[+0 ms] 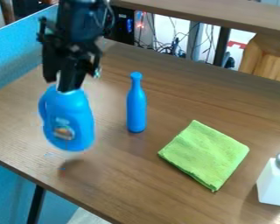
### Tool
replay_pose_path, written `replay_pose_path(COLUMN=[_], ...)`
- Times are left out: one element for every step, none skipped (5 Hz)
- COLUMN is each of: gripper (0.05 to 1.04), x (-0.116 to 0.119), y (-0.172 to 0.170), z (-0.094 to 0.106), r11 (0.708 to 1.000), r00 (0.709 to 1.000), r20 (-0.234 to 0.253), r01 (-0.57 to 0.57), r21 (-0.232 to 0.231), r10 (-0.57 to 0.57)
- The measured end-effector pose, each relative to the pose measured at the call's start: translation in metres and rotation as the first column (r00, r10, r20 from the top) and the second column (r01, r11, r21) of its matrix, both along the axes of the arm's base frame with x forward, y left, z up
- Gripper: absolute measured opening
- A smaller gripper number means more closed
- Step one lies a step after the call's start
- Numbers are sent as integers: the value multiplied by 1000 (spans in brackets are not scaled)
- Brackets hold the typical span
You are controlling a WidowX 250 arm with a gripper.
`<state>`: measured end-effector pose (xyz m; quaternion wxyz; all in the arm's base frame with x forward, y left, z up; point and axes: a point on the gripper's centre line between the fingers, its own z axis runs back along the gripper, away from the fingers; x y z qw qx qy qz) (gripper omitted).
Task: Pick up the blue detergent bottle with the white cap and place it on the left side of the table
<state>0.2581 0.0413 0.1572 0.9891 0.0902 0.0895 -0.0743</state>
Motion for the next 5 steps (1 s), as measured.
replay_pose_path(gripper=[451,451,451,451,451], x=[5,2,2,-2,4], y=[15,33,73,104,122], z=[29,45,40,35,27], r11=[999,993,981,983,985], r00=[1000,993,974,970,971], r20=[-15,-64,-138,-165,-170], r01=[17,98,171,174,168], r21=[-51,-62,-89,-53,-27], r10=[-17,-102,-182,-180,-170])
